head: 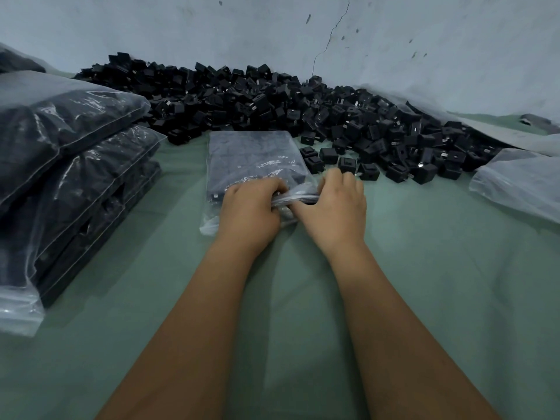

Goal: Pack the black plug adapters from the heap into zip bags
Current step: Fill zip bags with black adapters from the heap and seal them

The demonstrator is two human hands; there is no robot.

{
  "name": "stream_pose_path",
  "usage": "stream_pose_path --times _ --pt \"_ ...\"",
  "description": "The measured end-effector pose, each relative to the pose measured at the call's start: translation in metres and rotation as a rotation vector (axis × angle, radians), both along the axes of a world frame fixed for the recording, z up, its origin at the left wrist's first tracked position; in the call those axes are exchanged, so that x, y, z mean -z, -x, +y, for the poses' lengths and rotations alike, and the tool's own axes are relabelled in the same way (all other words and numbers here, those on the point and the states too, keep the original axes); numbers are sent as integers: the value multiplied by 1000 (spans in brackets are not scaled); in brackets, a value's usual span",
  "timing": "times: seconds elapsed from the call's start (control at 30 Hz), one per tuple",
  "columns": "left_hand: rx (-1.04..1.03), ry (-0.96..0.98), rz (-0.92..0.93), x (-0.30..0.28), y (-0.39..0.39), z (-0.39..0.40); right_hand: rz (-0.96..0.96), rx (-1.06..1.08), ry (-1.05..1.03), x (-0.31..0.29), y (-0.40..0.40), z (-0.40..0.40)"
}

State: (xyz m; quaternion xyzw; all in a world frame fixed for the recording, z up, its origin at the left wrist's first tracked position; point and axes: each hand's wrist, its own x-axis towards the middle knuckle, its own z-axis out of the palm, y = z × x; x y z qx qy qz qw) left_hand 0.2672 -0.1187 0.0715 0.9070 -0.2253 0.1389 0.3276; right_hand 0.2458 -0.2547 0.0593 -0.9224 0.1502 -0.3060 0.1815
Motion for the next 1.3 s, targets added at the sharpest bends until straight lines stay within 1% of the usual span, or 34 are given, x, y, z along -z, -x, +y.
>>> stream_pose_path --times 0.17,0.3,0.47,0.6,0.7,0.87,0.97,1.1,1.2,1.3 --pt "32 -6 -4 -1 0 1 72 -112 -139 -2 2 -2" --pt "34 1 -14 0 0 0 59 -116 -232 -3 3 -5" --pt "37 -25 -22 1 -1 0 39 -156 -299 -3 4 -3" --pt "23 6 -36 2 -3 -1 -8 -129 -350 -3 4 -4" --pt "6 4 -24 4 -3 -2 13 -131 -399 -2 4 -5" --pt "-12 35 -68 2 -1 -1 24 -169 -395 -2 5 -4" --pt "6 10 -51 1 0 -2 23 -160 -376 -2 5 -5" --pt "14 -6 -20 0 2 0 -11 -176 -421 -6 6 -3" --pt "-9 19 9 -1 1 -1 -23 -227 -326 -5 4 0" --pt "-26 50 30 -1 2 -2 -5 -221 -263 -2 2 0"
